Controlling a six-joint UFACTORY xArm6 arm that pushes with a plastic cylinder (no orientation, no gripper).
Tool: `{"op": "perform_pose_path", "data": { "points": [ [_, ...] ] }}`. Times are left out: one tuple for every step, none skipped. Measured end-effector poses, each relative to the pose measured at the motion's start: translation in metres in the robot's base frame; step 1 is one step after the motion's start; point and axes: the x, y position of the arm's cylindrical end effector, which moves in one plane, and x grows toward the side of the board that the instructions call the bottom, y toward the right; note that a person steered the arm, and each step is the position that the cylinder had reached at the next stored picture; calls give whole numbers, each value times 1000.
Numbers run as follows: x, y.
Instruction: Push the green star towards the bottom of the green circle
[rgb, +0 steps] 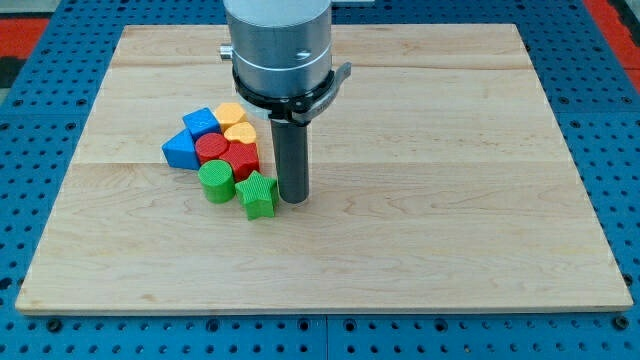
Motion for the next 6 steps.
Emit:
{"op": "perform_pose_path", "data": {
  "points": [
    [-8, 12],
    [-17, 3],
    [-13, -11],
    [-2, -29],
    [18, -30],
    [25, -33]
  ]
}}
